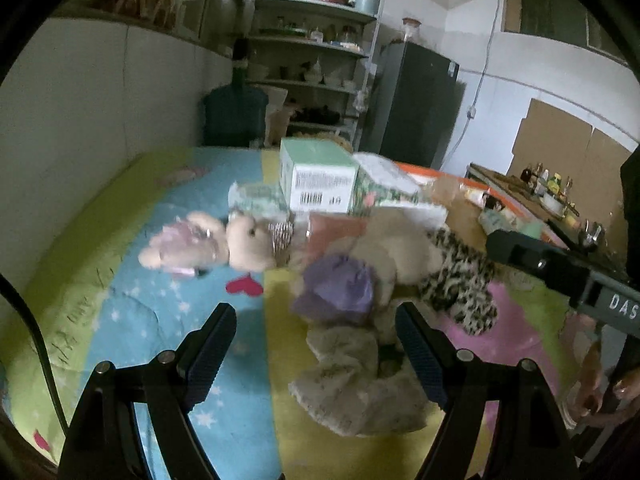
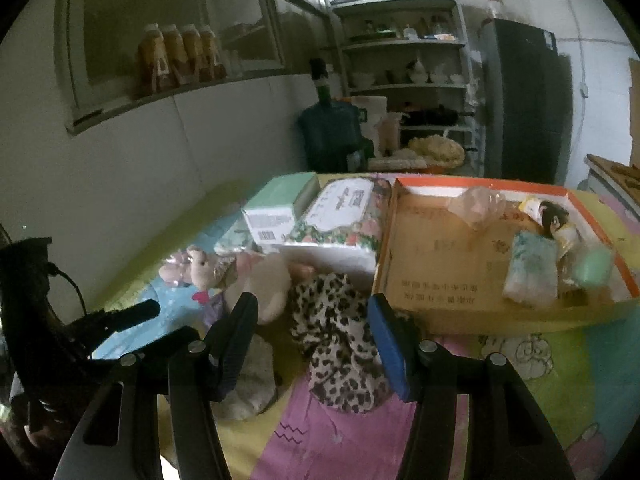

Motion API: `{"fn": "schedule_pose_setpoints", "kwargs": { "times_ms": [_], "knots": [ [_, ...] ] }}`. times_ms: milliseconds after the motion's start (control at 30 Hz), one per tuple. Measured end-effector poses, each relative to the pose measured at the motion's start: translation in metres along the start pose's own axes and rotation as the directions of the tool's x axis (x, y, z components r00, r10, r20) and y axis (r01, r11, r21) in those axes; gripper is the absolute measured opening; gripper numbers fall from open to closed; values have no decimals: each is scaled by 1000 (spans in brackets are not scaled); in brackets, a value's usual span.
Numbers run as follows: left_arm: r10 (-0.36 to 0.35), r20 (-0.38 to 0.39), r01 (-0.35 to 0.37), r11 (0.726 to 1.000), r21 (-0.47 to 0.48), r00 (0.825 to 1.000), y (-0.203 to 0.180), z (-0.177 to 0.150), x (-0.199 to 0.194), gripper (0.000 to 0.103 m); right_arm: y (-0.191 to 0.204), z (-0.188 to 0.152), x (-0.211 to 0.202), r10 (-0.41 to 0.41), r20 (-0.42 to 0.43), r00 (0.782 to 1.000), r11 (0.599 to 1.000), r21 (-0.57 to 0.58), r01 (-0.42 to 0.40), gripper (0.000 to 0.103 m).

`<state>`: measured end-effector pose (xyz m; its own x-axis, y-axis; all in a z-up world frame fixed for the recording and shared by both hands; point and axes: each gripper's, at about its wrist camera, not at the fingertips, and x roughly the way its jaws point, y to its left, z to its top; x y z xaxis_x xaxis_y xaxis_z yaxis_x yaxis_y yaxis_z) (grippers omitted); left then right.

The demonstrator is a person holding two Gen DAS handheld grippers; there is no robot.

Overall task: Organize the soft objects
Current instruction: 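Move both tools back over the pile of soft items beside the tray, then grasp the leopard-print cloth with the right tool while the left tool grasps the white floral fabric ring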

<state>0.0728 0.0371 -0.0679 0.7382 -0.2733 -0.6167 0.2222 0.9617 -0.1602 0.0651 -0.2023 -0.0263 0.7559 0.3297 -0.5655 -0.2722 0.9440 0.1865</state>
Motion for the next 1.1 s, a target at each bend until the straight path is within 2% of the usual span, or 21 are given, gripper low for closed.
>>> {"fn": "schedule_pose_setpoints", "kwargs": {
  "times_ms": [267, 400, 467, 600, 667, 700, 733, 767, 1100],
  "knots": [
    [-11, -59, 11, 1000, -2, 998, -1, -14, 13, 81, -10, -15, 8, -37, -41, 999, 999, 26, 38, 59],
    [-9, -41, 9, 1000, 0, 999, -2, -20, 11, 81, -13, -20, 11, -56, -57, 997, 998, 32, 58, 59],
    [-14, -31, 14, 1000, 4, 999, -2, -22, 9, 74, -16, -23, 14, -63, -69, 996, 997, 38, 66, 59],
    [-18, -19, 18, 1000, 21, 1000, -4, -25, 7, 41, -18, -27, 20, -72, -91, 993, 996, 44, 77, 59],
    [-40, -21, 41, 999, 11, 999, -4, -27, 6, 32, -17, -29, 24, -79, -105, 991, 996, 41, 83, 60],
    [-46, -21, 46, 999, 7, 999, -4, -27, 5, 24, -17, -30, 27, -84, -113, 990, 995, 37, 89, 62],
    [-55, -22, 55, 999, 3, 998, -4, -27, 5, 21, -17, -31, 29, -87, -119, 989, 995, 34, 92, 70],
    [-58, -22, 58, 998, 1, 998, -5, -27, 4, 20, -16, -31, 31, -91, -125, 988, 995, 31, 96, 73],
    [-74, -8, 74, 997, 14, 997, -8, -28, -5, 15, -15, -35, 41, -101, -140, 985, 994, 21, 105, 73]
  ]
}}
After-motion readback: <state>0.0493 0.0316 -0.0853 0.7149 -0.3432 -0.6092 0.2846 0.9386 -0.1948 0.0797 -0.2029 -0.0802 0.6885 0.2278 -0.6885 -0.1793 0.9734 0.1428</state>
